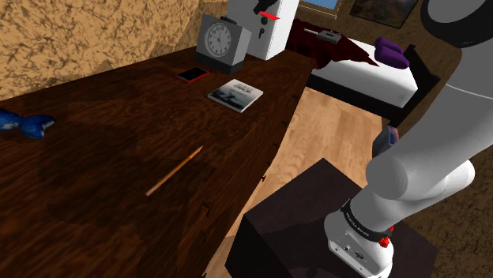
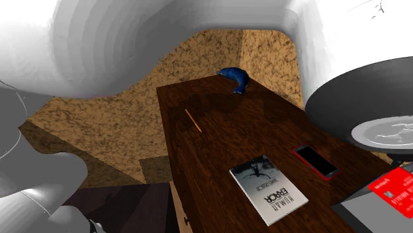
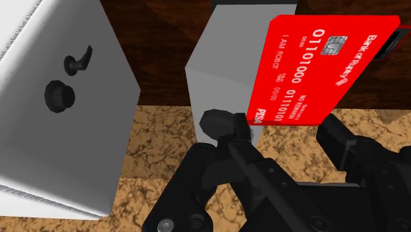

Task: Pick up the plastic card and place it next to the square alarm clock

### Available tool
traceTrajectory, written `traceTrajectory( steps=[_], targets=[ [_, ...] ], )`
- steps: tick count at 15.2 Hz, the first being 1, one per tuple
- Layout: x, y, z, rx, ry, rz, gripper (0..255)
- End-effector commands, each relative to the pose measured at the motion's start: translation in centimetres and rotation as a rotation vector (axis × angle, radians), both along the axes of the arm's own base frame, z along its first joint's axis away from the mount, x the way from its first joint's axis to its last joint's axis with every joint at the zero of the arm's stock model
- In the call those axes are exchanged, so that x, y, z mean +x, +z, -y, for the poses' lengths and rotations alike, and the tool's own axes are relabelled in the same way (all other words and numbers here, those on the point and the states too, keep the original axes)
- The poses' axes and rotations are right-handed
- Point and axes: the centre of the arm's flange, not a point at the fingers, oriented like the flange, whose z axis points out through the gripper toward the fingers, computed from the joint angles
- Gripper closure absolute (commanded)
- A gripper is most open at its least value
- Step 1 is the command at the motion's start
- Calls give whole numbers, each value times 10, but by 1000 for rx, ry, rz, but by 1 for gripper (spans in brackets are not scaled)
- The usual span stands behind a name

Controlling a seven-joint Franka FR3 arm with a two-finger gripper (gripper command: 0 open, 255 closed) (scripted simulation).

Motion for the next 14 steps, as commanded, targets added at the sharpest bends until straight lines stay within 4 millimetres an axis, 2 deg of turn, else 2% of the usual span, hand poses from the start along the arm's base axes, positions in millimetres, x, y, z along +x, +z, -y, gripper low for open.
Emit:
traceTrajectory(
  steps=[1, 14],
  targets=[
    [1, -8, 1, 0, 1, 0, 255],
    [1, -77, 1, 0, 1, 0, 255]
  ],
)
